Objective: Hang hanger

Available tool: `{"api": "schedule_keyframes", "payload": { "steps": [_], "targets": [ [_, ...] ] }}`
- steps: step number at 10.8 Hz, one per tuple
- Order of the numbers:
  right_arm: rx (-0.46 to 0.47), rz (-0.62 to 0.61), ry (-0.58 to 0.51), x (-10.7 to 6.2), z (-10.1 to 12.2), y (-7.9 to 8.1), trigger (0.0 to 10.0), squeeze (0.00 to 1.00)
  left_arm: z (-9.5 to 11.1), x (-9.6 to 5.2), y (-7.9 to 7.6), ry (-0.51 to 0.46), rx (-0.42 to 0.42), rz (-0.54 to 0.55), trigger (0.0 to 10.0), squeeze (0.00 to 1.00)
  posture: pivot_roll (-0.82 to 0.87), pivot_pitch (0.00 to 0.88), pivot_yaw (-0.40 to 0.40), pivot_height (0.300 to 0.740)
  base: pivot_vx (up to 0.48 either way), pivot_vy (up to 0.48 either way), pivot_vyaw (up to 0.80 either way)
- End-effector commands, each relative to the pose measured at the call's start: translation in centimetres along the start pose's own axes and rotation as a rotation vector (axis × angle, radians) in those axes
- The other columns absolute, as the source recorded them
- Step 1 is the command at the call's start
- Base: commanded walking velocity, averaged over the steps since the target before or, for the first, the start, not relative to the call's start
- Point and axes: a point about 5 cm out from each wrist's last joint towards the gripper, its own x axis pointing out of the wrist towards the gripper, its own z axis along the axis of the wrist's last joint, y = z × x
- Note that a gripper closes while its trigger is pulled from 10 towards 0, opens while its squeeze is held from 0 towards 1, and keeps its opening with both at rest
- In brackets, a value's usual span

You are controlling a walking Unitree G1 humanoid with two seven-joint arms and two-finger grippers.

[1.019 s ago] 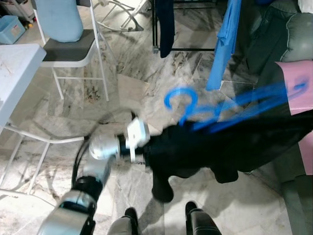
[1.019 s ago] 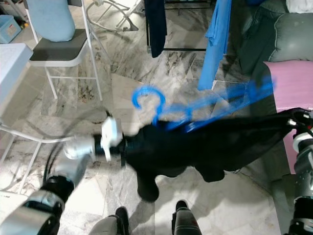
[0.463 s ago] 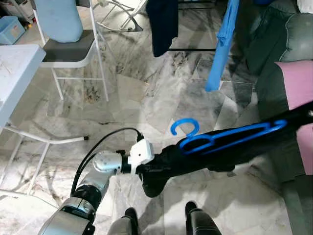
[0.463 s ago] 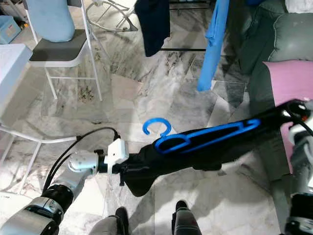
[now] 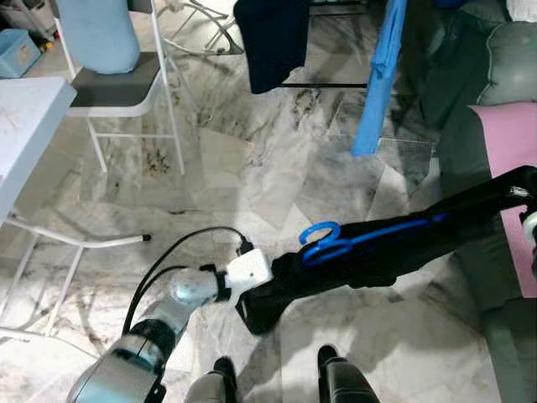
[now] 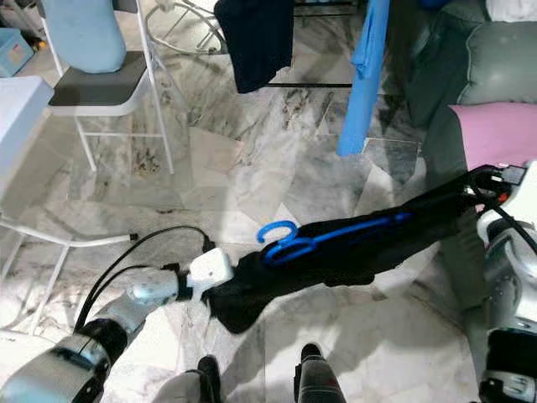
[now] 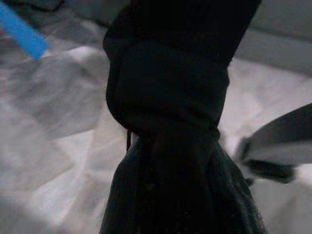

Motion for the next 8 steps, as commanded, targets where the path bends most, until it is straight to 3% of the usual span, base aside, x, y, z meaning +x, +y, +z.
{"api": "schedule_keyframes", "payload": {
  "steps": [1, 3, 4, 6, 8],
  "targets": [
    [-0.004, -0.003, -0.033, -0.2, 0.8, 0.1, 0.0, 0.00, -1.6, -0.7, -0.1, 0.094, -0.009, 0.041, 0.0, 0.00, -0.29, 0.273, 0.095, 0.740, 0.000, 0.000, 0.00],
    [-0.003, 0.087, -0.003, -0.7, -0.6, 3.0, 0.0, 0.00, -0.8, 0.0, 1.4, 0.102, -0.032, 0.273, 0.0, 0.00, -0.28, 0.270, 0.089, 0.740, 0.000, 0.000, 0.00],
    [-0.003, 0.122, 0.020, -1.1, -1.6, 4.3, 0.0, 0.00, -0.6, 0.4, 1.9, 0.091, -0.119, 0.379, 0.0, 0.00, -0.28, 0.269, 0.084, 0.740, 0.000, 0.000, 0.00],
    [0.014, 0.197, 0.069, -2.2, -3.7, 7.0, 0.0, 0.00, -0.3, 1.1, 1.9, 0.064, -0.292, 0.484, 0.0, 0.00, -0.28, 0.271, 0.082, 0.740, 0.000, 0.000, 0.00],
    [0.035, 0.283, 0.107, -3.5, -5.3, 9.6, 0.0, 0.00, -0.3, 1.5, 1.9, 0.080, -0.359, 0.540, 0.0, 0.00, -0.29, 0.263, 0.080, 0.740, 0.000, 0.000, 0.00]
  ]
}}
